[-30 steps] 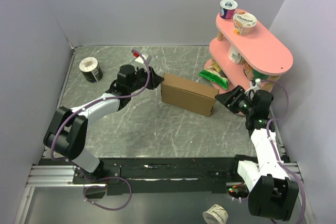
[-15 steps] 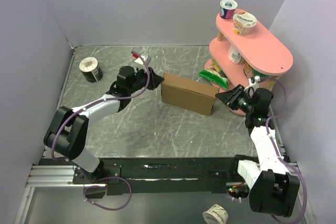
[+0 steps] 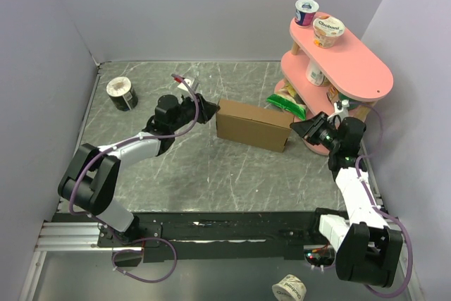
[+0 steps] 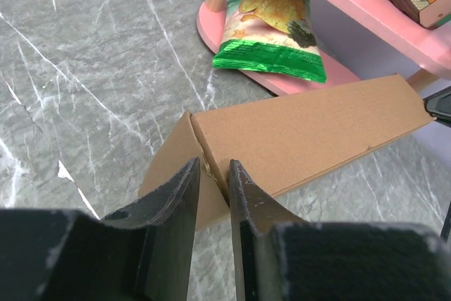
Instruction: Fold the paper box
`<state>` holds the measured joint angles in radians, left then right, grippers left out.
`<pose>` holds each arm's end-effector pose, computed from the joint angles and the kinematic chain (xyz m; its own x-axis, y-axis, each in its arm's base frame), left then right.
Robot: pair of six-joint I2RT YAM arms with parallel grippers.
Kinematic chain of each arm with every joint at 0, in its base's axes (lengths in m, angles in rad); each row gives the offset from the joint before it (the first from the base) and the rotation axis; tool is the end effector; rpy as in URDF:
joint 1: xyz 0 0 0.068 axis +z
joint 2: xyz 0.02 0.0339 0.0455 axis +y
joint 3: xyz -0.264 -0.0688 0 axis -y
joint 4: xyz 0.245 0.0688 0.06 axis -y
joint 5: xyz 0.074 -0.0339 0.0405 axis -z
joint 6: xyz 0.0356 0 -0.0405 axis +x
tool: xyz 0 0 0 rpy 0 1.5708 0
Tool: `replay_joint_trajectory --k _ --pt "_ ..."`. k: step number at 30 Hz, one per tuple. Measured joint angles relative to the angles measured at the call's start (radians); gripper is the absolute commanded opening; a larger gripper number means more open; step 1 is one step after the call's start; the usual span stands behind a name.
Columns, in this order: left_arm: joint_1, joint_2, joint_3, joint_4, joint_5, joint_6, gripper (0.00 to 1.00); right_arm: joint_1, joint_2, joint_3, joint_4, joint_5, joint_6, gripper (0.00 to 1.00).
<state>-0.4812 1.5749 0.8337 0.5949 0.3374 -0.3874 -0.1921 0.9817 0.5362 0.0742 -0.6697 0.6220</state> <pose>0.3037 -0.1719 0.2407 -0.3943 -0.1963 -0.8978 0.6244 0.6596 -0.4184 0.2155 -0.0194 0.2446 -0.5331 0.5691 -0.6261 -0.1323 0.6748 0.7260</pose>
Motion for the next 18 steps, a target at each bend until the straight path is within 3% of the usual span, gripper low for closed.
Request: replay_joint_trajectory --k 13,18 --pt "-0.002 -0.031 -0.106 0.136 -0.004 -0.071 0.28 0.007 -0.003 -0.023 0.04 0.008 -0.042 0.0" --pt "-0.013 -0.112 -0.217 0.181 -0.022 -0.113 0.34 0.056 -0.063 -0.038 0.028 0.068 -0.085 0.08"
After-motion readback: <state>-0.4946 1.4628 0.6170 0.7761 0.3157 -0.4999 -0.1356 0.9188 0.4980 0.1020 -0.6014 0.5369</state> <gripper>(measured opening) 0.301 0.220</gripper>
